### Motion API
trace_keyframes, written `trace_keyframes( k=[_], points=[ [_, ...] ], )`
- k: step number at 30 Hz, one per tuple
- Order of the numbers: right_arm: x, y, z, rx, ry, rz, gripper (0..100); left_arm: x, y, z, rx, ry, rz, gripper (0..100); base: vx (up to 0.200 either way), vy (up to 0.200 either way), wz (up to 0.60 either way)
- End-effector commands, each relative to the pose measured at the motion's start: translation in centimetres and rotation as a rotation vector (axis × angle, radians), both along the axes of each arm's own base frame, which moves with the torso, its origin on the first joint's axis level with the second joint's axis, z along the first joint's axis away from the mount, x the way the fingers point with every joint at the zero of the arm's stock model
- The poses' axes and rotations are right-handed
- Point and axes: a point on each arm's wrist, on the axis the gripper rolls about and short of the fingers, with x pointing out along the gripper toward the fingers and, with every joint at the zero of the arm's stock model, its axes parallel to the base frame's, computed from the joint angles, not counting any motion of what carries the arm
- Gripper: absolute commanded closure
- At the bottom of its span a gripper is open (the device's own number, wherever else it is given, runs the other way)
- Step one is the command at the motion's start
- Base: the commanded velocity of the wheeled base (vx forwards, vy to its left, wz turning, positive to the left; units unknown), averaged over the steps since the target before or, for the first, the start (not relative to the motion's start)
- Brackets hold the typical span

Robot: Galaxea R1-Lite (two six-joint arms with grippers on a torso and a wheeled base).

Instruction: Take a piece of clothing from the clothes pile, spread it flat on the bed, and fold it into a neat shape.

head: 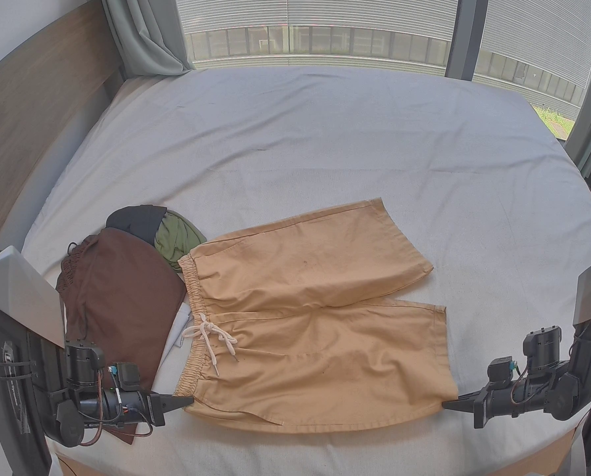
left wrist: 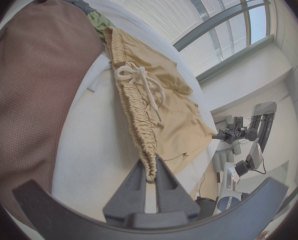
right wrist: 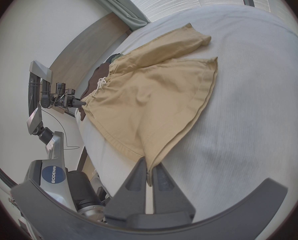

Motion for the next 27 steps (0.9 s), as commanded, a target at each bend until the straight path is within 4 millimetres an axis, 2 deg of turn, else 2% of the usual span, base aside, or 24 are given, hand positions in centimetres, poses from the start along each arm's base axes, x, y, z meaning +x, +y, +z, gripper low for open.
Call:
trace_keyframes(
  k=[1,21,27],
  points=[
    [-0.2,0.0,0.2,0.004,-0.008,-0.002,100,-0.1,0.0,0.5,-0.007,-0.014,0.001,100,0.000,0.000,0.00],
    [1.5,1.1,2.1,0.126,-0.152,-0.056,100,2.1,-0.2,2.2,-0.054,-0.117,0.025,100,0.000,0.000,0.00],
    [1.9,1.2,3.3,0.165,-0.188,-0.076,100,2.9,-0.2,2.7,-0.084,-0.125,0.057,100,0.000,0.000,0.00]
  ],
)
